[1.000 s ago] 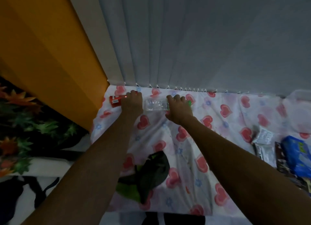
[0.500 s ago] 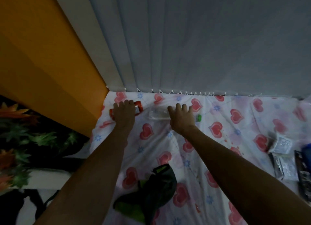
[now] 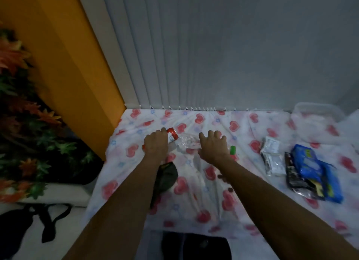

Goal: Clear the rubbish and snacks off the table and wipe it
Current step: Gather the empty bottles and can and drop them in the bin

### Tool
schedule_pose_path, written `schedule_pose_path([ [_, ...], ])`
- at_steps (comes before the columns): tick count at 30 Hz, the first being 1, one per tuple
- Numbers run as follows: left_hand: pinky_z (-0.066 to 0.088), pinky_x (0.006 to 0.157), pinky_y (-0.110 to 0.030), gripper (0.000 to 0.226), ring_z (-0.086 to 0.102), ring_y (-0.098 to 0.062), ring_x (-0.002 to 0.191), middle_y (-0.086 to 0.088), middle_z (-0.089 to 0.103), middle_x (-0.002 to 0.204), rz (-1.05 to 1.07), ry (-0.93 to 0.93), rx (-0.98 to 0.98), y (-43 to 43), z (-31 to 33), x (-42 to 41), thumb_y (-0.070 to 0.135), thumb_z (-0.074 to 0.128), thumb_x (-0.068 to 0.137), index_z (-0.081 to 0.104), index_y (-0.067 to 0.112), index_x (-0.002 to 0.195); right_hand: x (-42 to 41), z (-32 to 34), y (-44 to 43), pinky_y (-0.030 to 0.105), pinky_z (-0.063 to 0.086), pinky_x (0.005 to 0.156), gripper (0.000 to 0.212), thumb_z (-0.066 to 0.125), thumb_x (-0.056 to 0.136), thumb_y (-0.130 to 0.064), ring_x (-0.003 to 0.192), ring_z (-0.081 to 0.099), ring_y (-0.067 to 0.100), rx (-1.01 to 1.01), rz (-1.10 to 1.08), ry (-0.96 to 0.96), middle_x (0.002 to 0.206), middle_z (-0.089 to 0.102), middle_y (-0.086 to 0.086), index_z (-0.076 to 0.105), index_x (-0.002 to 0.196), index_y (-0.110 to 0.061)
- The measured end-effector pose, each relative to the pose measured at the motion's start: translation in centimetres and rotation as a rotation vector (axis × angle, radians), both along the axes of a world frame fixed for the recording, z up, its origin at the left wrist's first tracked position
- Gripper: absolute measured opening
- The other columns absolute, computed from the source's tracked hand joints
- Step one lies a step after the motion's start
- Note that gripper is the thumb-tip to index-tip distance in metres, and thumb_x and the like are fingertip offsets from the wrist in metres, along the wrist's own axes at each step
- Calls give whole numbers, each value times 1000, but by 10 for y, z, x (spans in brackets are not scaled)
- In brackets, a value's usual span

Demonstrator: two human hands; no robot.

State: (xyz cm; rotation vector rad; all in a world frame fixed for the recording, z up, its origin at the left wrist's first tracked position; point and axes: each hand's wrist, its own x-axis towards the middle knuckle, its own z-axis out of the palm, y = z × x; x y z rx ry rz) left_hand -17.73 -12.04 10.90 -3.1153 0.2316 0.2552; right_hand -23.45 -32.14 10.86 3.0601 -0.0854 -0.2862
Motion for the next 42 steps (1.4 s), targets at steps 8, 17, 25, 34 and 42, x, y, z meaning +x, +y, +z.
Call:
schedule_pose_path([
  [8,54,83,-39,62,68,-32,104,-12,67,118,87,140,-222,-50,-12,-193,46,78,81,52,11,125,-186,-2,-44,53,41,99,62,56,91,-45,126,44,37,73,-56,61,140,46,16,36,144,-18],
  [17,50,89,-37,71,65,-31,112,-11,64,125,172,395,-334,-70,-75,-319,47,78,81,49,10,134,-321,-52,-58,50,45,94,58,56,90,-49,122,47,36,124,-159,259,134,50,16,41,135,-16],
  [25,54,97,-41,80,64,-33,117,-15,62,134,358,758,-524,-67,-210,-394,53,77,82,49,6,142,-388,-171,-40,38,54,82,61,56,91,-54,103,66,32,478,-425,548,117,66,14,50,131,-8],
  [34,57,88,-39,77,66,-35,113,-19,63,132,564,868,-552,-72,-348,-387,51,72,87,46,4,142,-383,-323,-12,32,49,73,45,67,88,-49,86,64,26,803,-802,739,97,64,11,63,104,-7],
  [42,57,88,-37,66,64,-35,118,-22,65,131,547,875,-540,-72,-375,-373,45,71,90,58,-1,135,-371,-358,-8,31,48,73,45,69,85,-38,89,61,27,816,-885,751,101,62,12,65,115,-4],
])
